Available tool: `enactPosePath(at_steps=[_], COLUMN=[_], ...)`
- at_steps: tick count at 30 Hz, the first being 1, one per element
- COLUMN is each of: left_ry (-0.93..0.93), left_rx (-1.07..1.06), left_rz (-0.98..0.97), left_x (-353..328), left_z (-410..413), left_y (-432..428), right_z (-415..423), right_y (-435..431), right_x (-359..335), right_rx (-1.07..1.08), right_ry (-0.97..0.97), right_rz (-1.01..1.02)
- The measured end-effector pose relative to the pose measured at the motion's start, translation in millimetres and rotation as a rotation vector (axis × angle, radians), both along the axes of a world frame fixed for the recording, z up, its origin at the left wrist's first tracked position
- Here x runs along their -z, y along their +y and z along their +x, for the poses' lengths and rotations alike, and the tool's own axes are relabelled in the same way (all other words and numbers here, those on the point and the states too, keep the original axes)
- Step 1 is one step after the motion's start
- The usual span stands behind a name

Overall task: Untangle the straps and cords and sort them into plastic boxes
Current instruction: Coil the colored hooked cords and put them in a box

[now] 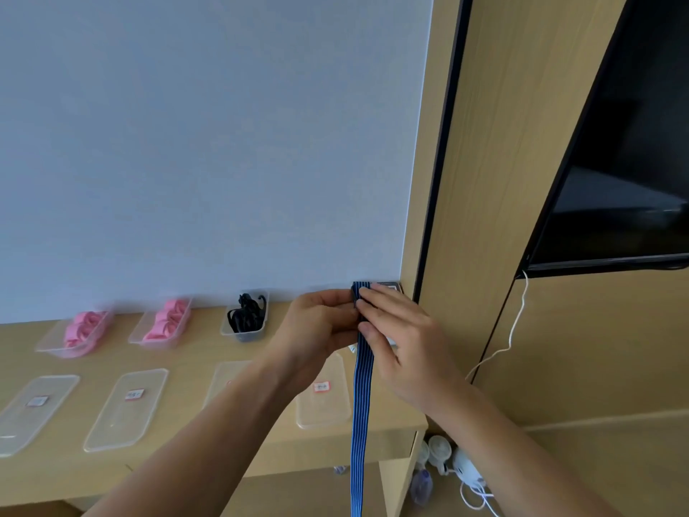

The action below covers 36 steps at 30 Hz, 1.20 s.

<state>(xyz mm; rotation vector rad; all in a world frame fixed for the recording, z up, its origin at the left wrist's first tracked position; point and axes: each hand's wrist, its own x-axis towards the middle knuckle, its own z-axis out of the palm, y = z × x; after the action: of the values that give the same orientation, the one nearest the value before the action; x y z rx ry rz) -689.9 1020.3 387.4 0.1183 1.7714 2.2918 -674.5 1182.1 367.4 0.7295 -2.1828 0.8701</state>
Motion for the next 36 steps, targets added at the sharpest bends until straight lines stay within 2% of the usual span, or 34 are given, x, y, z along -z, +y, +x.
enactPosePath(at_steps=[6, 8, 13, 20, 24, 27, 32, 36], left_ry=[0.018, 0.036, 0.06, 0.074, 0.065, 0.098, 0.107, 0.108], left_rx=[0.015, 0.0, -0.059, -0.021, 0.064, 0.098, 0.039, 0.015], left_rz=[0.025, -0.004, -0.142, -0.173, -0.106, -0.201, -0.307, -0.34], left_x=[-1.0, -0.6, 2.4, 7.2, 8.7, 13.9, 18.6, 17.5], left_z=[1.2, -0.3, -3.5, -1.9, -2.5, -2.1, -0.9, -1.6], left_y=[-3.9, -4.2, -3.5, -2.3, -7.8, -10.6, -9.4, -11.6], right_z=[-3.5, -3.0, -5.1, -14.2, -15.8, -17.6, -19.4, -21.4], right_y=[-2.3, -1.8, 1.4, 1.4, 1.1, -2.2, -4.8, -5.3], right_x=[-6.0, -10.1, -21.8, -33.5, -31.6, -28.2, -26.0, -31.8], right_rx=[0.091, 0.114, 0.057, 0.005, 0.003, 0.056, 0.03, -0.01], right_ry=[0.024, -0.064, -0.454, -0.641, -0.635, -0.587, -0.585, -0.646], right_rz=[-0.11, -0.143, -0.325, -0.346, -0.439, -0.457, -0.529, -0.407])
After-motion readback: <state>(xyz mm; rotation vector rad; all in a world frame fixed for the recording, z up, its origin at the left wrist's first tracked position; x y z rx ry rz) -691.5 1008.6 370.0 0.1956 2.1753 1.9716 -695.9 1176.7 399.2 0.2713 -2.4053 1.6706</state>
